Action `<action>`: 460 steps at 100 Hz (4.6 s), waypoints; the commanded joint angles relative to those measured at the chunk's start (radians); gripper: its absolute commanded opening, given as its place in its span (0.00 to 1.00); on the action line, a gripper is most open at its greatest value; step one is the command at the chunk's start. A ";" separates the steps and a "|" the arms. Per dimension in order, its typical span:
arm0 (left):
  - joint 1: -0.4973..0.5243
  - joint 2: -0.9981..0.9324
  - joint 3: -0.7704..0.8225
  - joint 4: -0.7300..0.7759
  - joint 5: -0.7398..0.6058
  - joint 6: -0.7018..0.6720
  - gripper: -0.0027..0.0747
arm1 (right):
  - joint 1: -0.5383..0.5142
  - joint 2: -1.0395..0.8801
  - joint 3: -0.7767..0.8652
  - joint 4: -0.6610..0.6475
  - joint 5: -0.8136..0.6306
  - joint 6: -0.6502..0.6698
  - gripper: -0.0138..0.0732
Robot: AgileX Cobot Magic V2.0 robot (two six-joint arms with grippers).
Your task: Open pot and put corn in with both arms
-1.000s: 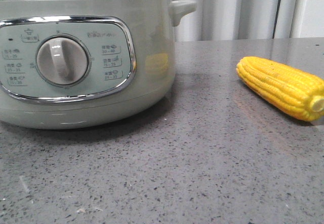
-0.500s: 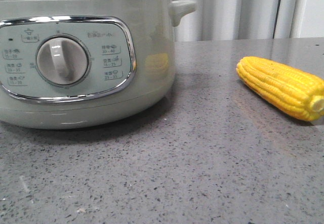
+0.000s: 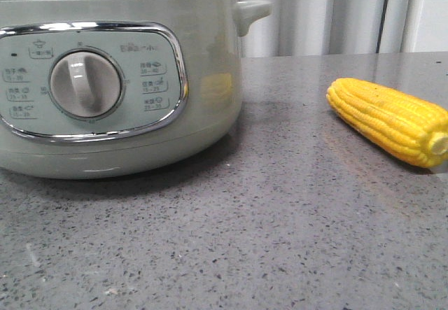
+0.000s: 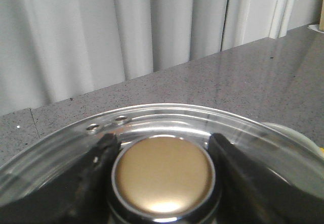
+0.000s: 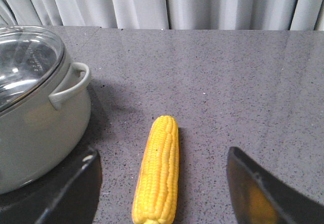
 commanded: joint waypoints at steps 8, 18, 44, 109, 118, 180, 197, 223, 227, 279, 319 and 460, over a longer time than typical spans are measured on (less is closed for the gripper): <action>0.000 -0.125 -0.061 0.000 -0.073 0.004 0.19 | -0.006 0.009 -0.035 -0.006 -0.081 -0.007 0.69; 0.011 -0.181 -0.100 0.000 -0.018 0.004 0.19 | -0.006 0.009 -0.035 -0.006 -0.081 -0.007 0.69; 0.160 -0.322 -0.120 0.000 0.085 0.004 0.19 | -0.006 0.009 -0.035 -0.006 -0.081 -0.007 0.69; 0.785 -0.363 -0.039 -0.014 0.194 0.002 0.19 | -0.006 0.009 -0.035 -0.006 -0.080 -0.007 0.69; 0.799 -0.332 -0.020 -0.014 0.189 0.002 0.19 | -0.006 0.009 -0.035 -0.008 -0.082 -0.007 0.69; 0.805 -0.149 0.101 -0.016 -0.028 0.002 0.19 | -0.006 0.009 -0.035 -0.011 -0.082 -0.007 0.69; 0.805 -0.089 0.101 -0.016 -0.075 0.002 0.19 | -0.006 0.009 -0.035 -0.011 -0.077 -0.007 0.69; 0.805 -0.014 0.110 -0.062 -0.094 0.002 0.19 | -0.006 0.009 -0.035 -0.011 -0.056 -0.007 0.69; 0.805 -0.005 0.112 -0.069 -0.097 0.002 0.19 | -0.006 0.009 -0.035 -0.011 -0.056 -0.007 0.69; 0.805 0.129 0.114 -0.069 -0.140 0.002 0.19 | -0.006 0.009 -0.035 -0.011 -0.056 -0.007 0.69; 0.805 0.170 0.114 -0.069 -0.132 0.002 0.36 | -0.006 0.009 -0.035 -0.009 -0.056 -0.007 0.69; 0.555 -0.822 0.112 -0.154 0.209 0.002 0.67 | -0.004 0.689 -0.343 0.024 0.244 -0.064 0.69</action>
